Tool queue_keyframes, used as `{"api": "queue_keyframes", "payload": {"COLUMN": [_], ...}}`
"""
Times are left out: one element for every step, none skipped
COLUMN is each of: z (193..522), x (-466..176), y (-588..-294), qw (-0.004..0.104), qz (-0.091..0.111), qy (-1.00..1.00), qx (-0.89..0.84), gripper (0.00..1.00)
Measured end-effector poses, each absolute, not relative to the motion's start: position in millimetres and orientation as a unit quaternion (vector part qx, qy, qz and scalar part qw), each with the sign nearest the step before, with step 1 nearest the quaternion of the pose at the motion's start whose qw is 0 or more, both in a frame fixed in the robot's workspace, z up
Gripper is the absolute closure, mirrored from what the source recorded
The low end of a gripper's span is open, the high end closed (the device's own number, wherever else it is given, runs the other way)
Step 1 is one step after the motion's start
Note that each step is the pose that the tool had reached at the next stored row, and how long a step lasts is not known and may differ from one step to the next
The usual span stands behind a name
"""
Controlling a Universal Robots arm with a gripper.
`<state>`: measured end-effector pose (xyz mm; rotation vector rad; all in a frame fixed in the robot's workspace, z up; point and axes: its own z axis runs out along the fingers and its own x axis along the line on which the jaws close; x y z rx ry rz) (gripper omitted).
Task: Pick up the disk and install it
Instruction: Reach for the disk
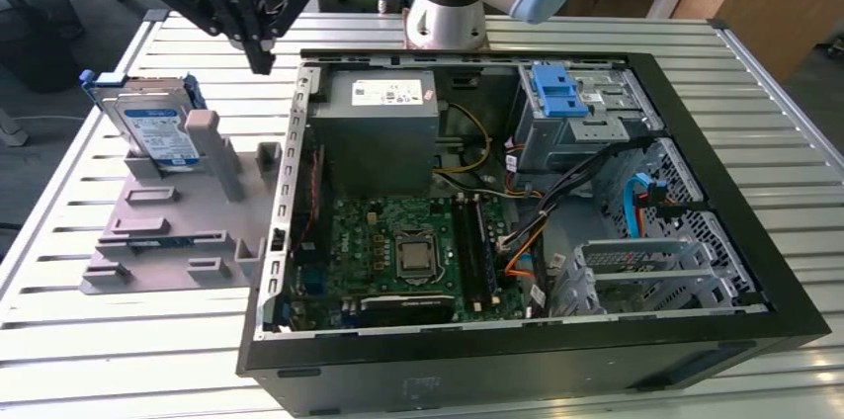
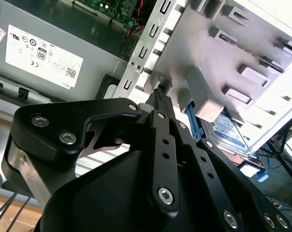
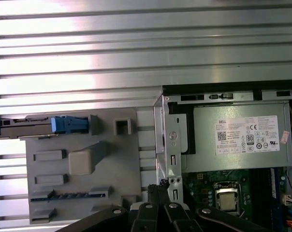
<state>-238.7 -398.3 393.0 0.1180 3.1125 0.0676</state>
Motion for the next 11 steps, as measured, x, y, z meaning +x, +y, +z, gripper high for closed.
{"api": "queue_keyframes", "payload": {"z": [392.9,392.9,392.9,393.0,392.9,392.9,392.9,392.9,392.9,392.9,392.9], "x": [-239.1,-239.6,-240.1,-240.6,-241.1,-241.6,-242.1,-242.6,-243.0,-243.5,-244.0], "y": [-398.3,-398.3,-398.3,-398.3,-398.3,-398.3,-398.3,-398.3,-398.3,-398.3,-398.3], "qw": [0.013,0.013,0.013,0.013,0.013,0.013,0.013,0.013,0.013,0.013,0.013], "qz": [0.022,0.022,0.022,0.022,0.022,0.022,0.022,0.022,0.022,0.022,0.022], "qy": [0.999,0.999,0.999,0.999,0.999,0.999,0.999,0.999,0.999,0.999,0.999], "qx": [0.038,0.038,0.038,0.038,0.038,0.038,0.038,0.038,0.038,0.038,0.038], "gripper": [0.89,0.89,0.89,0.89,0.89,0.89,0.89,0.89,0.89,0.89,0.89]}}
